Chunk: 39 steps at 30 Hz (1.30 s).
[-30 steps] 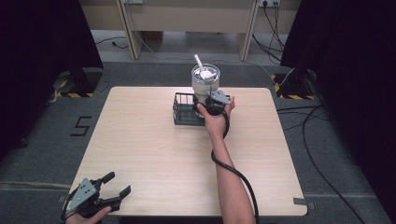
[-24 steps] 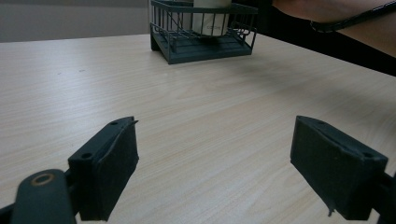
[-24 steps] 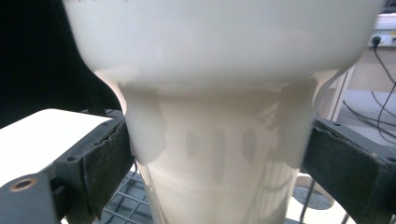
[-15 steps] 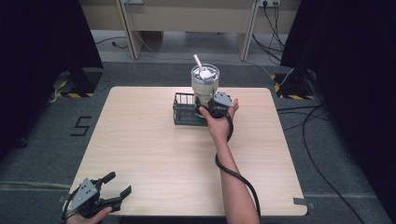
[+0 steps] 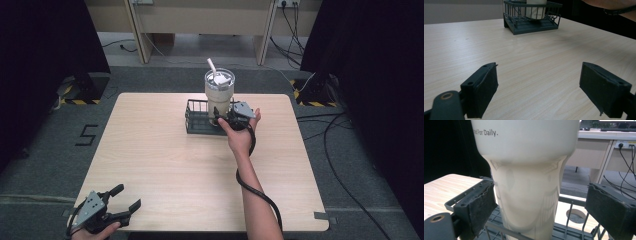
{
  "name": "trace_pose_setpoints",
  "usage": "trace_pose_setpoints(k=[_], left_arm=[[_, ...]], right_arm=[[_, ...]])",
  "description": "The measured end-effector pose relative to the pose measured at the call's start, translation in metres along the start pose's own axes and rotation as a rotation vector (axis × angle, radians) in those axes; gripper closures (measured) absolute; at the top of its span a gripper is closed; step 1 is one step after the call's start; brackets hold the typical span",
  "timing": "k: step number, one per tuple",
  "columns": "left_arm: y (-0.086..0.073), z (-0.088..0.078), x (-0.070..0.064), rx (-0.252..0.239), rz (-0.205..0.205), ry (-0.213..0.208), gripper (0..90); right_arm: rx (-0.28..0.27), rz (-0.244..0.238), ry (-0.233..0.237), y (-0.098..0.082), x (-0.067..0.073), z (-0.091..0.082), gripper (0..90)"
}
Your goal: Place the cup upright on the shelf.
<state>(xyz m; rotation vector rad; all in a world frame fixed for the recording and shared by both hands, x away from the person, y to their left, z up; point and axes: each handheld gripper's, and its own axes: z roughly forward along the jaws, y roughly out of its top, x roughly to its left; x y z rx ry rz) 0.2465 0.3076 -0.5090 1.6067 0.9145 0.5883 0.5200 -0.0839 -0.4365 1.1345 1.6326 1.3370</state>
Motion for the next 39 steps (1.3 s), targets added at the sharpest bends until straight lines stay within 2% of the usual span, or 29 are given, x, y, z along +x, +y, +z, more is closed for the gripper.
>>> trace_pose_setpoints(k=[13,19,39], left_arm=[[0.000,0.000,-0.001,0.002,0.007,0.001,14.5],[0.000,0.000,-0.001,0.002,0.008,0.001,14.5],[0.000,0.000,-0.002,0.003,0.008,0.003,14.5]], right_arm=[[0.010,-0.027,0.004,-0.001,-0.003,-0.017,9.5],[0.019,-0.037,0.007,-0.003,-0.008,-0.031,9.6],[0.017,-0.017,0.001,-0.014,-0.024,-0.072,9.6]])
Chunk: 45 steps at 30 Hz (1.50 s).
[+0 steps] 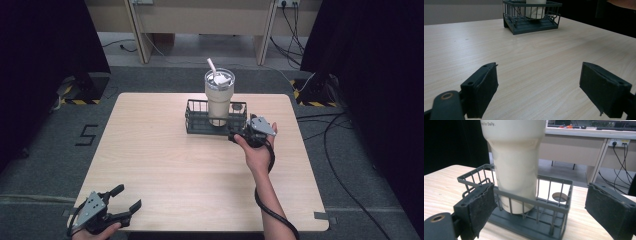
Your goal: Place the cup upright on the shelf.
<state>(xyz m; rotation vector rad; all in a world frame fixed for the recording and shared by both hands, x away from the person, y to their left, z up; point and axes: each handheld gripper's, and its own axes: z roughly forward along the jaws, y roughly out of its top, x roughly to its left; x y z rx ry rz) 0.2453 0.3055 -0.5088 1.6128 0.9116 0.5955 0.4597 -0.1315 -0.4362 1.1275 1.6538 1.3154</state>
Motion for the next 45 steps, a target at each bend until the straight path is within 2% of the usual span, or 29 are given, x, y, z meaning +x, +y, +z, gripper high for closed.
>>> trace_pose_setpoints(k=[2,5,9,18,45], left_arm=[[0.000,0.000,0.000,0.001,0.000,0.000,14.5],[0.000,0.000,0.000,0.002,0.001,0.000,14.5],[0.000,0.000,0.000,0.007,0.005,0.000,14.5],[-0.001,0.000,0.000,0.012,0.007,0.000,14.5],[-0.002,0.001,-0.001,0.016,0.005,0.001,14.5]], right_arm=[[0.000,0.007,-0.001,-0.002,-0.002,-0.004,9.6],[0.012,-0.013,-0.011,-0.005,-0.003,-0.010,9.6],[0.015,-0.013,-0.015,-0.010,-0.006,-0.018,9.8],[0.019,0.020,-0.015,-0.019,-0.013,-0.039,9.8],[0.048,0.017,-0.051,-0.045,-0.028,-0.091,9.8]])
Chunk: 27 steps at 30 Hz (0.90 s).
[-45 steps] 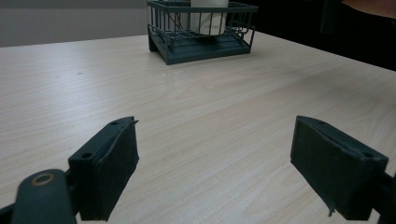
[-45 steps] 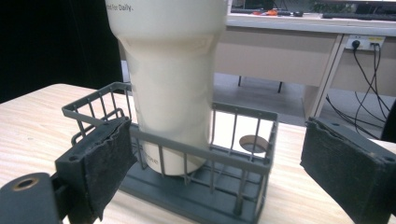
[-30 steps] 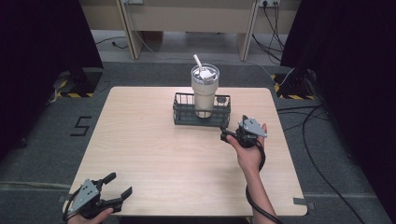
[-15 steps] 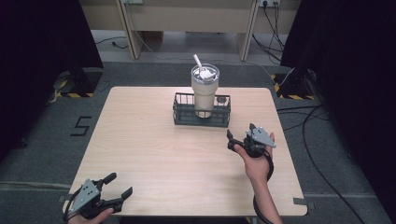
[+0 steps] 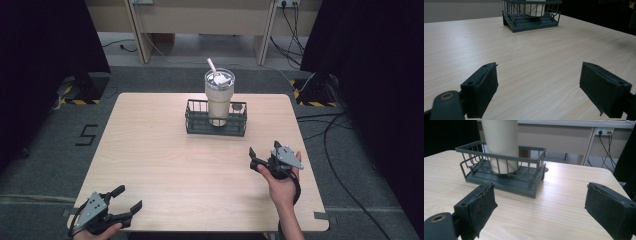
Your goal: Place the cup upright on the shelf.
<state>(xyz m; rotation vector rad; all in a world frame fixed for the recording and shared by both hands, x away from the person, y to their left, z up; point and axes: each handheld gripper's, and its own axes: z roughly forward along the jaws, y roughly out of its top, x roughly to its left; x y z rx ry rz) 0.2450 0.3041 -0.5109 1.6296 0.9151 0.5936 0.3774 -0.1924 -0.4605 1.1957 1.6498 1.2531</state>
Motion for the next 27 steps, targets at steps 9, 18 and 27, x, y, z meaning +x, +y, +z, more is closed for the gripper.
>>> trace_pose_setpoints(k=[9,18,27], left_arm=[[0.000,0.000,0.000,0.000,0.000,0.001,14.4],[0.000,0.000,0.000,0.001,0.000,0.001,14.5],[0.000,0.000,0.000,0.002,0.000,0.002,14.4]], right_arm=[[0.014,0.001,-0.008,-0.010,-0.003,-0.012,9.9],[0.040,0.000,-0.020,-0.022,-0.009,-0.023,10.0],[0.058,-0.012,-0.037,-0.034,-0.016,-0.037,10.0]])
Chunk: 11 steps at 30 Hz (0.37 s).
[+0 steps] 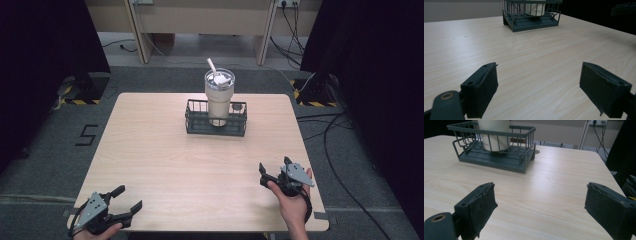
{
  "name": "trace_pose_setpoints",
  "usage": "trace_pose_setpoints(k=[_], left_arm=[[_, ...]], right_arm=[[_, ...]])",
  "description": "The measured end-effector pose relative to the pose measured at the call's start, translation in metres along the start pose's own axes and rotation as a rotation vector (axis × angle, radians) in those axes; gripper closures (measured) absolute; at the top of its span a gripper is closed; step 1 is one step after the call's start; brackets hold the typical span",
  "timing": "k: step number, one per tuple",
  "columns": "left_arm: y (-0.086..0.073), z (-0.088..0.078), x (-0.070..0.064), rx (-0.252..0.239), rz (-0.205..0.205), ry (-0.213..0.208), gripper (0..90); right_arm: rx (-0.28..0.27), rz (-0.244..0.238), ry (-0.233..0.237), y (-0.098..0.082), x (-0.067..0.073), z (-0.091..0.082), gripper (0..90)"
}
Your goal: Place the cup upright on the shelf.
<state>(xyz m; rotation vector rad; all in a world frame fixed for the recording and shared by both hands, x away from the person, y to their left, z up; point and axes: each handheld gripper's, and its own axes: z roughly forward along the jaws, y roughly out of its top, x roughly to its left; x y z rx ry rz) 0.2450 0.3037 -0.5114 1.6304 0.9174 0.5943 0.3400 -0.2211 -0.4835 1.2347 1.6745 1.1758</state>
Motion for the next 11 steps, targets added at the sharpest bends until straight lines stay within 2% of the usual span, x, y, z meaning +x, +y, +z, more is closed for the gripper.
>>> trace_pose_setpoints(k=[7,11], left_arm=[[0.0000,0.0002,-0.0004,0.003,0.003,0.000,14.4],[0.0008,0.0006,-0.0007,-0.001,0.004,-0.001,14.4]], right_arm=[[-0.001,0.009,0.008,-0.0065,0.0004,-0.0075,10.8],[-0.012,-0.006,0.033,-0.0050,0.0032,-0.0074,11.3]])
